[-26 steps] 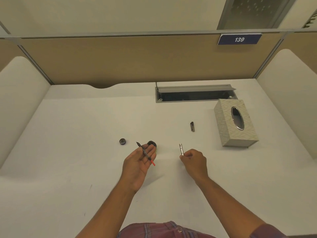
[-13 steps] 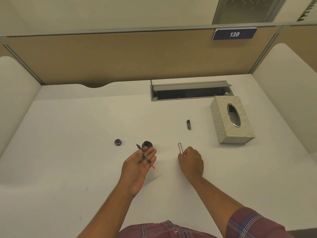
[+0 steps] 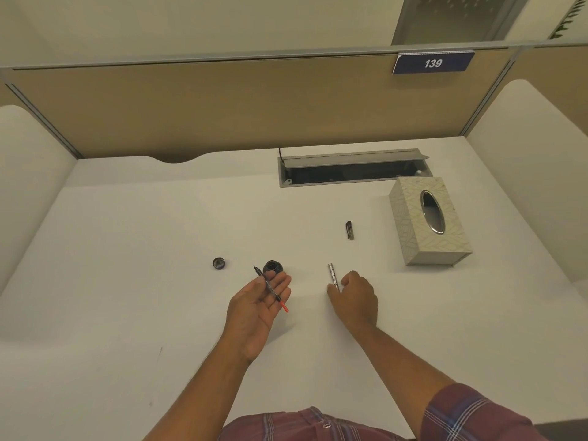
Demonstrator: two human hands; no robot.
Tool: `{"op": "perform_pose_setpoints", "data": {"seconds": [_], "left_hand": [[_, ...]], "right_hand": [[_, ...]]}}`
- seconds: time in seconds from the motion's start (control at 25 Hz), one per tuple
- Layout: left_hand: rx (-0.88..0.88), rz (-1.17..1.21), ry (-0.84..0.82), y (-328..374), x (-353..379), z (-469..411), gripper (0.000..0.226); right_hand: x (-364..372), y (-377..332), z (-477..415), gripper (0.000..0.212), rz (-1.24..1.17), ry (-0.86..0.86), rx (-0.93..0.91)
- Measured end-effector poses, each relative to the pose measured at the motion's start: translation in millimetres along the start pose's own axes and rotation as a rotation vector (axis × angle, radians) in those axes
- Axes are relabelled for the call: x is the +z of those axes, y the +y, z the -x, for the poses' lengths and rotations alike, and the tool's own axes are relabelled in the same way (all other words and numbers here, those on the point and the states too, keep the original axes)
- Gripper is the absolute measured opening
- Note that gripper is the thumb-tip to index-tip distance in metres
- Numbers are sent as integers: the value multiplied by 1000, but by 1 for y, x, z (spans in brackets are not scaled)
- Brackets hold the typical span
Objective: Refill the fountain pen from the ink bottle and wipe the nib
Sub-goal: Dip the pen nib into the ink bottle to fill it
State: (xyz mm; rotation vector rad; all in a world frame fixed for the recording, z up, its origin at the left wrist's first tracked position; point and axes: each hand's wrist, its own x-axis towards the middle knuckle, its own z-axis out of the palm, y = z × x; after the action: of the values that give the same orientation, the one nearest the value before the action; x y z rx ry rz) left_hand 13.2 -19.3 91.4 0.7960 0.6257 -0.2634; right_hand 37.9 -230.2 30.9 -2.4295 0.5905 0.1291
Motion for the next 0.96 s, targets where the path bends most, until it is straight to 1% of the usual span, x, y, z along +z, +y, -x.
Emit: {"op": "perform_pose_setpoints", "data": {"seconds": [0.24, 0.32, 0.4, 0.48, 0.56, 0.64, 0.8, 0.88, 0.96], "left_hand": [[-2, 3, 0, 0, 0, -1, 31], [-2, 11, -4, 0, 1, 0, 30], [-2, 15, -7, 0, 1, 0, 31], [-4, 15, -11, 0, 1, 1, 32], [-5, 16, -17, 0, 2, 2, 33], [-4, 16, -18, 0, 3, 3, 33], [-4, 10, -16, -4, 4, 3, 34], [-7, 1, -25, -4, 4, 4, 35], [-5, -2, -33, -4, 4, 6, 36]], "right_hand": [[2, 4, -3, 25, -69, -6, 23], [2, 10, -7, 25, -188, -9, 49], [-1, 15, -9, 24, -354, 8, 113], [-8, 15, -7, 22, -465, 79, 159], [-17, 8, 3, 17, -534, 113, 150], [-24, -5, 21, 15, -578, 29, 95], [-28, -31, 58, 32, -526, -266, -48], [-28, -42, 72, 38, -505, -372, -68], [-28, -50, 81, 39, -490, -443, -66]]}}
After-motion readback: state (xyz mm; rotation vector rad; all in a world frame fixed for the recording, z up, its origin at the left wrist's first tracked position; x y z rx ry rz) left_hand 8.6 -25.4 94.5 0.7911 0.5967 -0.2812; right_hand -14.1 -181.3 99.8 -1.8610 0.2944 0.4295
